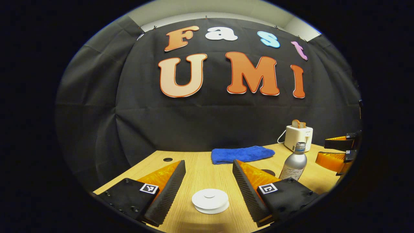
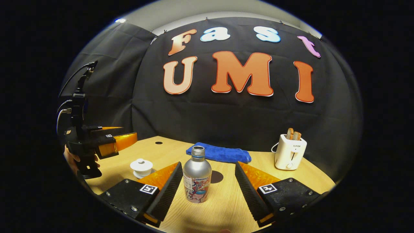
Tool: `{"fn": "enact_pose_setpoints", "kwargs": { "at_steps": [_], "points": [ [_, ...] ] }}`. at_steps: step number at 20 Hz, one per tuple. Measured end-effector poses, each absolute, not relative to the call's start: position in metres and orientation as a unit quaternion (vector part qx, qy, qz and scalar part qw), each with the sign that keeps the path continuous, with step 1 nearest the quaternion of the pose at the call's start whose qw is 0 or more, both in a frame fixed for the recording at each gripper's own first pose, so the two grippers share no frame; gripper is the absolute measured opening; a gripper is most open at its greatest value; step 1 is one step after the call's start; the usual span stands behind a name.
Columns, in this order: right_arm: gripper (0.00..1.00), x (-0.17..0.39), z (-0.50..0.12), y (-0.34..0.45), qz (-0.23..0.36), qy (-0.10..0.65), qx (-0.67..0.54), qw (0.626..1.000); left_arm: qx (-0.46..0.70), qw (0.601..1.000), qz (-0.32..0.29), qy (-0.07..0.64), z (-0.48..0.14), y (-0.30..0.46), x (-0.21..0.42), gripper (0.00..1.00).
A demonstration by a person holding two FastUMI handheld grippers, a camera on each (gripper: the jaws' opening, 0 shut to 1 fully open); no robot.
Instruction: Open the teacup lid with one hand, grasp the water bottle and pour water into the teacup with the other hand; after pouring, place the water bottle on the coaster and then close the teacup lid.
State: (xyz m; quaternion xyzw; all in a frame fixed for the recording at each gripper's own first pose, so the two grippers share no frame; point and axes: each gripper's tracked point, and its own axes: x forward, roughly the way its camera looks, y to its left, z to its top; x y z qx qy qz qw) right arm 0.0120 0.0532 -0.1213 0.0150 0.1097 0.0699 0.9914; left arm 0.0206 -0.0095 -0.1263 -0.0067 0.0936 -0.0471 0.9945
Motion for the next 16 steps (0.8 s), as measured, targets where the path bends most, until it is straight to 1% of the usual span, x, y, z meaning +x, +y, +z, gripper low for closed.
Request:
{"fn": "enact_pose_setpoints", "kwargs": {
  "at_steps": [1,2,8,9,10,12,13,14,15,16],
  "points": [
    [0.98,0.014,-0.128,0.054,0.071,0.116,0.015,0.991,-0.005,0.994,-0.047,0.103,-0.135,-0.009,0.022,0.99],
    [0.98,0.016,-0.134,0.057,0.074,0.124,0.017,0.989,-0.004,0.993,-0.048,0.112,-0.144,-0.009,0.026,0.96],
    [0.98,0.027,-0.163,0.065,0.083,0.164,0.022,0.983,0.003,0.983,-0.061,0.175,-0.194,-0.011,0.031,0.97],
    [0.98,0.029,-0.167,0.066,0.083,0.168,0.023,0.982,0.003,0.981,-0.061,0.183,-0.200,-0.011,0.032,0.93],
    [0.98,0.032,-0.171,0.067,0.085,0.173,0.024,0.981,0.004,0.980,-0.063,0.190,-0.206,-0.013,0.033,0.92],
    [0.98,0.035,-0.177,0.069,0.089,0.181,0.027,0.979,0.009,0.977,-0.066,0.203,-0.216,-0.014,0.036,0.92],
    [0.98,0.036,-0.182,0.070,0.092,0.186,0.029,0.978,0.010,0.976,-0.068,0.208,-0.222,-0.015,0.038,0.80],
    [0.98,0.038,-0.184,0.073,0.095,0.190,0.030,0.977,0.012,0.974,-0.069,0.218,-0.229,-0.014,0.039,0.77],
    [0.98,0.038,-0.187,0.073,0.097,0.194,0.030,0.976,0.015,0.972,-0.068,0.225,-0.234,-0.013,0.039,0.81],
    [0.98,0.039,-0.189,0.073,0.098,0.197,0.031,0.975,0.014,0.971,-0.069,0.230,-0.238,-0.013,0.040,0.77]
  ]
}}
